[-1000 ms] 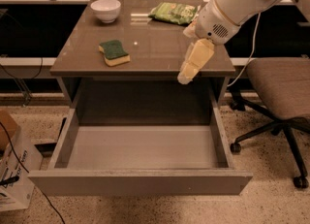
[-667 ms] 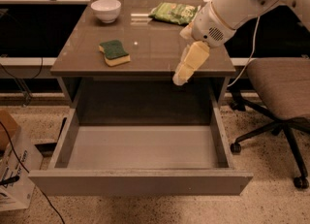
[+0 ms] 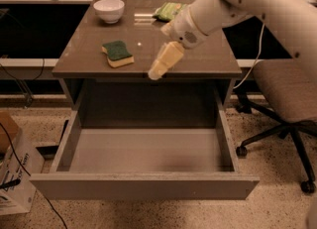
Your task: Place sponge into top drawer
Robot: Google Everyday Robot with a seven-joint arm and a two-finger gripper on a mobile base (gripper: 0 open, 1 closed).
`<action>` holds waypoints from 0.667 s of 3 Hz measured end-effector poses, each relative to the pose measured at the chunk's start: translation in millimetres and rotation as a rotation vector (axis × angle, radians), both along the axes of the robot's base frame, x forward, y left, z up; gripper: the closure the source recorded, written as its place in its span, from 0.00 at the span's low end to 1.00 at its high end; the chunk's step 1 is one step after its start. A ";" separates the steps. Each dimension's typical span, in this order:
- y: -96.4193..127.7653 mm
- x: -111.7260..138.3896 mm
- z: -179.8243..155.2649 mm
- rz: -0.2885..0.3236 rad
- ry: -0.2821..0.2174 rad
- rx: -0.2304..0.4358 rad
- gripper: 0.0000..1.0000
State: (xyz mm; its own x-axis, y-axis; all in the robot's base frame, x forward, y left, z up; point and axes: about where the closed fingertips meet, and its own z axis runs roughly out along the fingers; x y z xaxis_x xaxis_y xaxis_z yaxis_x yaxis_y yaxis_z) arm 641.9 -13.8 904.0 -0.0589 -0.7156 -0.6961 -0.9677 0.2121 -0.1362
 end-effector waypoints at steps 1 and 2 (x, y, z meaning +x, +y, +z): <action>33.2 29.9 -7.8 0.014 -0.014 0.049 0.00; 61.1 57.8 -19.5 0.018 -0.016 0.064 0.00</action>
Offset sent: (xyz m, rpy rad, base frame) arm 0.0978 0.0997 -0.0323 0.0778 -0.0247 0.0200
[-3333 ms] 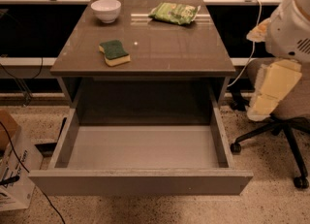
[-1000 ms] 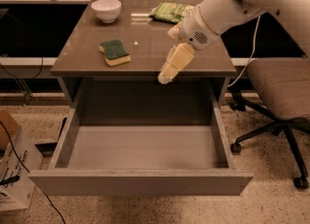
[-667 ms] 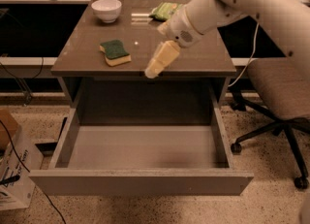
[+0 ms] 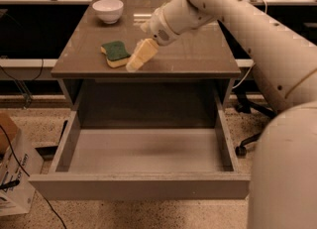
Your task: Place sponge into top drawer
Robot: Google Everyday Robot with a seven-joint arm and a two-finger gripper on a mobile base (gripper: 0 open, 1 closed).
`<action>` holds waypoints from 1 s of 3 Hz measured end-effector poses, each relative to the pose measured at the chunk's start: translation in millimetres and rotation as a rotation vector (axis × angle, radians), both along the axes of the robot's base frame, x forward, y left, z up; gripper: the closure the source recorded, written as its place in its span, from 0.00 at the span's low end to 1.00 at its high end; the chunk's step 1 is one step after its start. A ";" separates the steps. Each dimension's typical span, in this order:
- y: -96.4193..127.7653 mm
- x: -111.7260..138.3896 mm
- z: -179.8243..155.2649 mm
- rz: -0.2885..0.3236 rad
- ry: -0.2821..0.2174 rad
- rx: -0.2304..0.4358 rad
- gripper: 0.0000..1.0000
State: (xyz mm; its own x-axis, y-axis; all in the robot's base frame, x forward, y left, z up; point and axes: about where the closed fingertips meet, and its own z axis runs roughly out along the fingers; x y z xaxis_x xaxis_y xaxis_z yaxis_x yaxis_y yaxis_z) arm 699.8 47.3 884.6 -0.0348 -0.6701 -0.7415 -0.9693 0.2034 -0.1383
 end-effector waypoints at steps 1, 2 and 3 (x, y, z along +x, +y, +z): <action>22.4 26.5 -14.3 -0.018 0.003 0.006 0.00; 40.6 47.7 -29.7 -0.032 0.021 0.010 0.00; 55.5 61.3 -44.8 -0.033 0.046 0.008 0.00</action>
Offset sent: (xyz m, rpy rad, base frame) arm 0.0757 0.0561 -0.0427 0.0181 0.0336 -0.0596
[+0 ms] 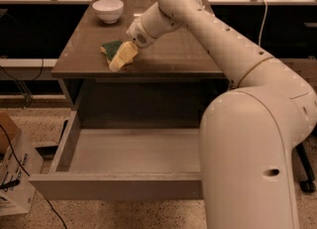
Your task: Place sponge into top drawer
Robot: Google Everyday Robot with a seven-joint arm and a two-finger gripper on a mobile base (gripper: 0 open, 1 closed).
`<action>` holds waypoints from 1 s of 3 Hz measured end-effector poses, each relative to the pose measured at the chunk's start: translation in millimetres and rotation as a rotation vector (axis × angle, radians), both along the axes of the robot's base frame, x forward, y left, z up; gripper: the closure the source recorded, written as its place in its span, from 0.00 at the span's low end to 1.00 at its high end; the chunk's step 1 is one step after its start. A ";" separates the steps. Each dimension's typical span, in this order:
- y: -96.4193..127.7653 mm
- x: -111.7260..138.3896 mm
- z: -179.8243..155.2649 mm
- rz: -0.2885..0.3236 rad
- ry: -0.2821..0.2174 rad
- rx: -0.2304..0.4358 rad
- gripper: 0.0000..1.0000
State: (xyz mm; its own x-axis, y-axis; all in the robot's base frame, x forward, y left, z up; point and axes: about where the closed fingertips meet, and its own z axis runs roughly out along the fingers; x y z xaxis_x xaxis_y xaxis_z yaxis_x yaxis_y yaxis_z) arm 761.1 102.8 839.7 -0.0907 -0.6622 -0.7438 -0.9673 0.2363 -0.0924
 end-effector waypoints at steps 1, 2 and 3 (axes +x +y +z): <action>8.5 10.0 -13.8 -0.005 0.027 -0.003 0.04; 11.2 13.0 -18.7 -0.006 0.037 -0.008 0.27; 6.5 9.4 -13.3 -0.012 0.024 -0.017 0.50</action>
Offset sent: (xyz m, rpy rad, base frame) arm 0.0191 0.0085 -0.0177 -0.0119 0.0417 -0.0160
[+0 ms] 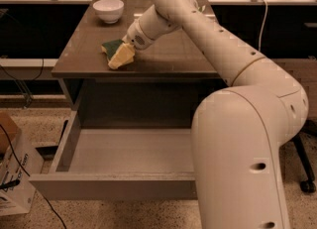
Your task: Place sponge into top drawer
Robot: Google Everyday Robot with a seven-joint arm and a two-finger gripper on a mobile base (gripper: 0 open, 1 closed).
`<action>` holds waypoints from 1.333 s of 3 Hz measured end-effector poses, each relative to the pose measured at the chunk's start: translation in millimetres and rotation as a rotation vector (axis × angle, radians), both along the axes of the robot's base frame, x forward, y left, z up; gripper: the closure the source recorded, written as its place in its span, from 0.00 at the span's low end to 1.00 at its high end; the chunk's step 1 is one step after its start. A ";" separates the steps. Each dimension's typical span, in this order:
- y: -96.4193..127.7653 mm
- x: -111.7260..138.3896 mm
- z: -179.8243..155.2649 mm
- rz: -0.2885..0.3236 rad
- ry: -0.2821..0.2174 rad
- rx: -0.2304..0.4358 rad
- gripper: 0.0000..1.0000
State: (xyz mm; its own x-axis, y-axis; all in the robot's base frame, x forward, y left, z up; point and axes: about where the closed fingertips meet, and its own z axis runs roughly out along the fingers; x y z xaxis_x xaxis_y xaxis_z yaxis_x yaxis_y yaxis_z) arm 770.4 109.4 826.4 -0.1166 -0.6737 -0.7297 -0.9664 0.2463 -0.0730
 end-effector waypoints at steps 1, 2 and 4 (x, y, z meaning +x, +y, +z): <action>-6.0 -10.5 7.3 0.002 -0.014 -0.016 0.73; -28.6 -46.9 24.7 0.037 -0.020 -0.052 1.00; -81.6 -150.4 11.2 0.076 0.106 -0.115 1.00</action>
Offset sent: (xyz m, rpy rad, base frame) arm -0.0792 -0.0547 0.0507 -0.0829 -0.0504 0.0640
